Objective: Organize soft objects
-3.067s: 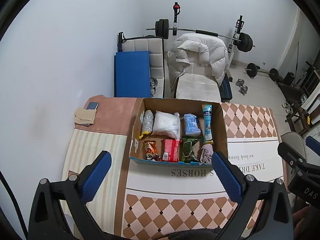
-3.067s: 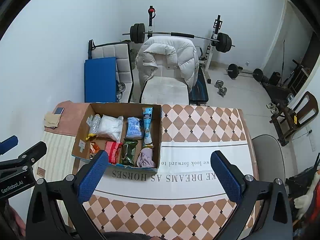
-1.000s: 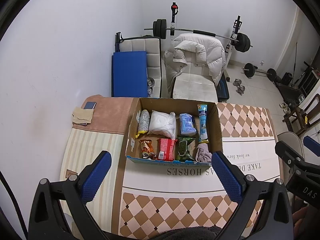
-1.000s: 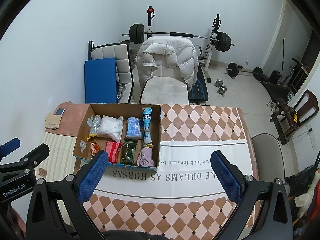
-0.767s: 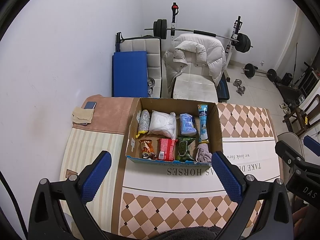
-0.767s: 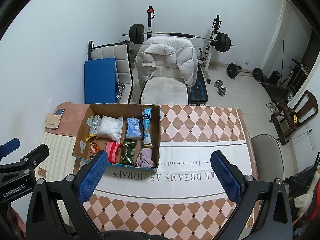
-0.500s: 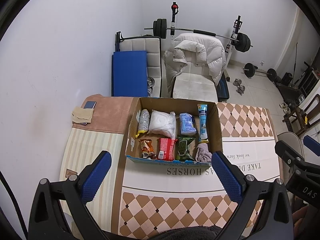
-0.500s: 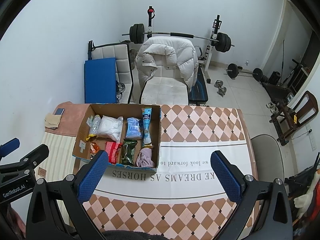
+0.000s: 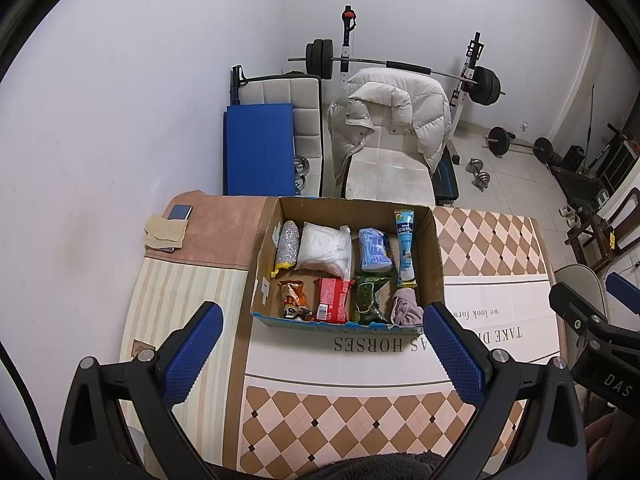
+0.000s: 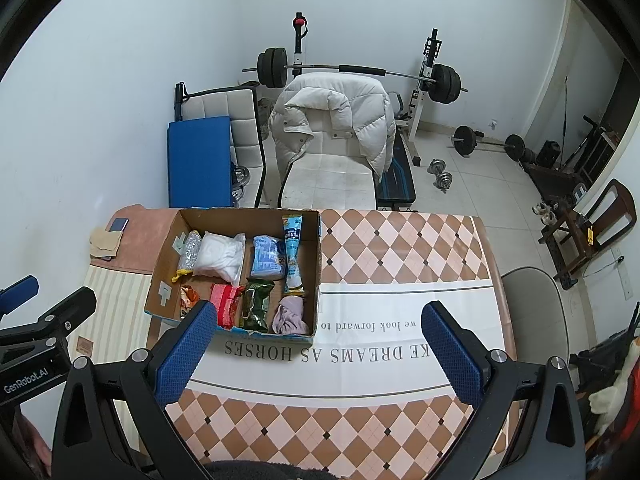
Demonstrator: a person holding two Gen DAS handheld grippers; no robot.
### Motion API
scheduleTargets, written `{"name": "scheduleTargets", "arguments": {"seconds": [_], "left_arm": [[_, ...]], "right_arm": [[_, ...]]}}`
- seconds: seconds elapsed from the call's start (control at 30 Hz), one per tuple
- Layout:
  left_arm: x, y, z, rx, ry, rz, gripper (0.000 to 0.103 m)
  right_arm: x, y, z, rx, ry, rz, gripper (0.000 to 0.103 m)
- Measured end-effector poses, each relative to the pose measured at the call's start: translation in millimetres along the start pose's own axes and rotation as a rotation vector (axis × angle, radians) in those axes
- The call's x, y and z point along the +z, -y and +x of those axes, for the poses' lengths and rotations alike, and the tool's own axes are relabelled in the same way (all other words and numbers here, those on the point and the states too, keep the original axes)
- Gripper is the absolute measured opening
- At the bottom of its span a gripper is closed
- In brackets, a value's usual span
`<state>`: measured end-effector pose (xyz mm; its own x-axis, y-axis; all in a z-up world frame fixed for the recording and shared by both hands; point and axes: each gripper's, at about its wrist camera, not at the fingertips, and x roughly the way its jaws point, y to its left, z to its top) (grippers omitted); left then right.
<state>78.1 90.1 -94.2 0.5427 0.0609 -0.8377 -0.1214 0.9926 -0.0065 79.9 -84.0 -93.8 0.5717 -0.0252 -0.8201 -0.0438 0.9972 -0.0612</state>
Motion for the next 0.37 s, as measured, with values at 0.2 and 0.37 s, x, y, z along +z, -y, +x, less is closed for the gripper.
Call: {"name": "scheduleTargets", "arguments": {"seconds": [0.2, 0.37], "left_arm": [[0.1, 0.4, -0.5, 0.002, 0.000, 0.001, 0.103], [0.6, 1.4, -3.7, 0.008, 0.011, 0.001, 0.103]], "right_arm": [[0.2, 1.0, 0.5, 0.001, -0.002, 0.002, 0.103], [0.3, 2.4, 0.6, 0.005, -0.002, 0.005, 0.103]]}}
